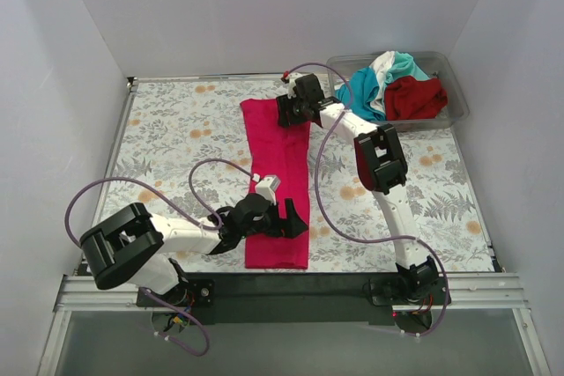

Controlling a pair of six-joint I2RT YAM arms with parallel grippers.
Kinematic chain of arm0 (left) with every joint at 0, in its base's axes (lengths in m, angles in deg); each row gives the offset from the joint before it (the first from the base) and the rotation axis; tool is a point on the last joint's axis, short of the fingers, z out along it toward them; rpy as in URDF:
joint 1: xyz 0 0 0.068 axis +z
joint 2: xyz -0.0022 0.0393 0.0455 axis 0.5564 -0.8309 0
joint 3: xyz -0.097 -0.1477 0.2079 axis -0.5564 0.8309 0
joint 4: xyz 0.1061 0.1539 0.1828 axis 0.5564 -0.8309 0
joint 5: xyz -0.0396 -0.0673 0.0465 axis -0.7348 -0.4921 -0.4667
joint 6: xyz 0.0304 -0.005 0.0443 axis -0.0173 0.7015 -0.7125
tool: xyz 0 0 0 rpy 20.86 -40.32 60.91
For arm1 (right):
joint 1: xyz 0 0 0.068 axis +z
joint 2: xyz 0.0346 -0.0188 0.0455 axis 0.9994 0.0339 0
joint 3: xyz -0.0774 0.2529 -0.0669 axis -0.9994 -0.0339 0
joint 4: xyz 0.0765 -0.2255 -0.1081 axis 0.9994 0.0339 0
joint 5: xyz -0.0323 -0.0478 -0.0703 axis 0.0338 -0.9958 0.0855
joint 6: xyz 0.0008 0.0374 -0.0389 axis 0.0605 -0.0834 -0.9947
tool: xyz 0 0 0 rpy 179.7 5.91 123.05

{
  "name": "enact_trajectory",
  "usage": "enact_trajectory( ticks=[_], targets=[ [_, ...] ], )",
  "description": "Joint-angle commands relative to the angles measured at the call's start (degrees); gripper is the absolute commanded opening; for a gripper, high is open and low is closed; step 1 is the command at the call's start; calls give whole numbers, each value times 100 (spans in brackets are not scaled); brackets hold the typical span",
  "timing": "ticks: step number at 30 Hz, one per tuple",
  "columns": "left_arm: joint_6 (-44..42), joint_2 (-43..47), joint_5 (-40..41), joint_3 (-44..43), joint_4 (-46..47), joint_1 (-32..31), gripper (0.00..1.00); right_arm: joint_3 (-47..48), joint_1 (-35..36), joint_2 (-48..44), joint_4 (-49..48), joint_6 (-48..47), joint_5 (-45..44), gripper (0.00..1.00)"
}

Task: Fold and stack the t-shirts
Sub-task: Fold the tshirt

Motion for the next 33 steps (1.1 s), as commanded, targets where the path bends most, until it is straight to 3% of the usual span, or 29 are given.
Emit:
enact_trajectory(
  ticks=[1,10,18,21,27,33],
  targets=[
    [-132,-325,-81,-72,-428,-62,79,444,-126,385,212,70,244,53],
    [-334,-308,735,-581,-779,-62,80,1043,-206,536,-76,-18,666,54],
    [-1230,52,1483,-1944,-1438,114,84,692,-214,-913,-315,-246,1088,60],
    [-1126,465,1799,-2006,-1886,298,85,-142,-197,-1914,-324,-264,835,60],
    [-502,1598,1617,-1243,-2844,1097,86,-2917,40,-4156,-429,184,45,61],
    [17,2311,1379,-495,-3635,1204,86,-5456,866,-6116,-544,833,-1186,60]
  ],
)
